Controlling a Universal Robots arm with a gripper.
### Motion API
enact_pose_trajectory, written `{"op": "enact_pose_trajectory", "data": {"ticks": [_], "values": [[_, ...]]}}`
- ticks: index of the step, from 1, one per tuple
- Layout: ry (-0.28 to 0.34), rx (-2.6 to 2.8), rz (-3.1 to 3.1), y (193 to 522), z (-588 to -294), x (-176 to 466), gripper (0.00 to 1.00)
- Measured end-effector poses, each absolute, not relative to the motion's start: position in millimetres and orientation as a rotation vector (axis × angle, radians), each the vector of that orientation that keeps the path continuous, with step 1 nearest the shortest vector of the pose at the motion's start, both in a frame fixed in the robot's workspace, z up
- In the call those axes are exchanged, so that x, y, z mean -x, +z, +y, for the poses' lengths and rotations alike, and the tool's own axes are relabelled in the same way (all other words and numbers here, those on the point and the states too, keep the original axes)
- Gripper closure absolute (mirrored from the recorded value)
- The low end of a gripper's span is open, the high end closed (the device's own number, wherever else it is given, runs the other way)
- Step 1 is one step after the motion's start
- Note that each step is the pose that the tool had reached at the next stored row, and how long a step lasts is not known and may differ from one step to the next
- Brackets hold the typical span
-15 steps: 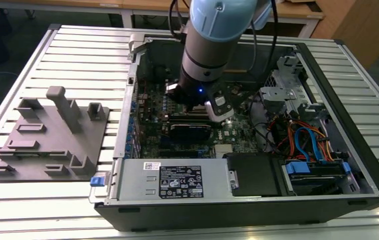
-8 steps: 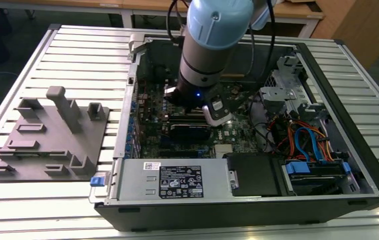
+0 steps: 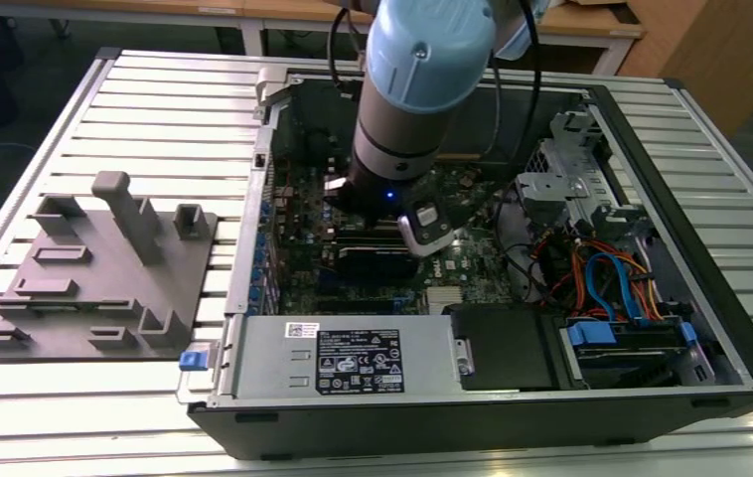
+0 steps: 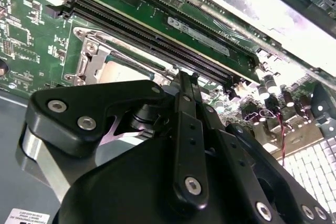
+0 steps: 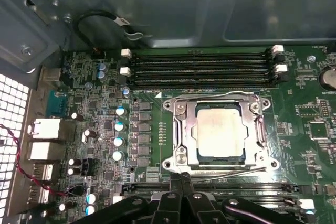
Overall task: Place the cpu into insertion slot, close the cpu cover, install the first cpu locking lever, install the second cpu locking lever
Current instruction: 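Install the second cpu locking lever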
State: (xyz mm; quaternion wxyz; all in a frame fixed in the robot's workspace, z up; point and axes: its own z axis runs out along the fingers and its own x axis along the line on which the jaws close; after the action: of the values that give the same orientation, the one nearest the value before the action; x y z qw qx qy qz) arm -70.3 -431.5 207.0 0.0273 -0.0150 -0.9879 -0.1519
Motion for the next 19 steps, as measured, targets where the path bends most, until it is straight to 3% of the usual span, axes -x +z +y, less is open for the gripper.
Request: {"op": "enact_pose_trajectory", "data": {"ticks": [19], "values": [[-0.540,0.046,-3.039,194.3,-432.0,75.9,0.89]]}}
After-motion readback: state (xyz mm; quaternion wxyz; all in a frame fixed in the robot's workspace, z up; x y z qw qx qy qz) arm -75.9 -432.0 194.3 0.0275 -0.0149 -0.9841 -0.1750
